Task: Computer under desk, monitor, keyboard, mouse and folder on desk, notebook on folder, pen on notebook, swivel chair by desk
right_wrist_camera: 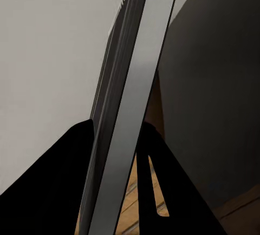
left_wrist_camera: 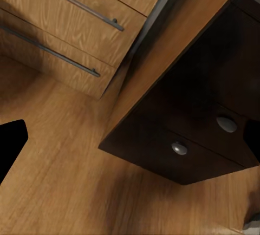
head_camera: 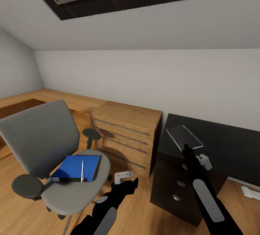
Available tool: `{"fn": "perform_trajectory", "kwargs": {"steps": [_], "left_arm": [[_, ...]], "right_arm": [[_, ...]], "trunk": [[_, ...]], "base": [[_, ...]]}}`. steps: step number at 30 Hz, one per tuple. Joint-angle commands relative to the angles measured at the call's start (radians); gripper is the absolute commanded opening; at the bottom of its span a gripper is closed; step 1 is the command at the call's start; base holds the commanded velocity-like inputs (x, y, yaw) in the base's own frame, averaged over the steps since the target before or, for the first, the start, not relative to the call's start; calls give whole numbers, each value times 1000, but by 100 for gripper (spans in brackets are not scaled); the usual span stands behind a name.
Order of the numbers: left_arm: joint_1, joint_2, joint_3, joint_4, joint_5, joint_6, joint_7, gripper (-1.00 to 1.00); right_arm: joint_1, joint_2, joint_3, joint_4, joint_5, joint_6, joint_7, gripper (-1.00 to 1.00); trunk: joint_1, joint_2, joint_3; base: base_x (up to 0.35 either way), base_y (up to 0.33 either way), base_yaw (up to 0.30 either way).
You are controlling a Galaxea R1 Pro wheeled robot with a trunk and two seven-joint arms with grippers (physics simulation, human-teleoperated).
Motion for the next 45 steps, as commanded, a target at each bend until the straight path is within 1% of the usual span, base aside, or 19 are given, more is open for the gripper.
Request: {"fn": "perform_trajectory", "kwargs": {"steps": [1,5,9,13,15,16,19,26,30,35,45], "left_arm": [[-1,0,-2,-2,9,2,8,100],[0,0,-2,-2,9,2,8,100],[0,0,-1,-4,9,2,11,100],[0,0,-1,-5,13,2,12,100],[0,0,-1,-15,15,2,12,100],[0,0,0,-29,17,3,11,100],[-1,-1,0,-41,19,3,12,100],[0,-1,0,-47,18,3,13,100],[0,-1,0,-47,19,3,13,100],[0,-1,0,-48,19,3,13,100],[0,-1,1,-48,18,3,14,100]], "right_arm": [[-1,-1,6,-1,-6,-8,-6,-100],[-1,-1,8,0,-4,-9,-4,-100],[-1,-1,9,3,-3,-9,-2,-100],[-1,0,10,17,-4,-9,-11,-100],[-1,0,11,19,-6,-9,-25,-100],[-1,0,12,20,-7,-9,-48,-100],[-1,0,13,21,-9,-8,-79,-100],[-1,0,12,20,-9,-8,-95,-100],[-1,0,12,18,-9,-8,-93,-100],[-1,0,10,0,-8,-12,-79,-100],[-1,-2,9,-10,-8,-6,-70,-100]], "trunk": [[0,-1,-1],[0,-1,-1],[-15,27,11],[-15,27,11],[-15,27,11],[-15,27,11],[-4,6,2],[23,-43,-20],[38,-71,-32],[38,-71,-32],[77,-141,-64]], "base": [[5,0,5],[2,0,1],[0,0,0],[0,0,0],[0,0,0],[0,0,0],[0,0,0],[0,0,0],[0,0,0],[0,0,0],[0,0,0]]}}
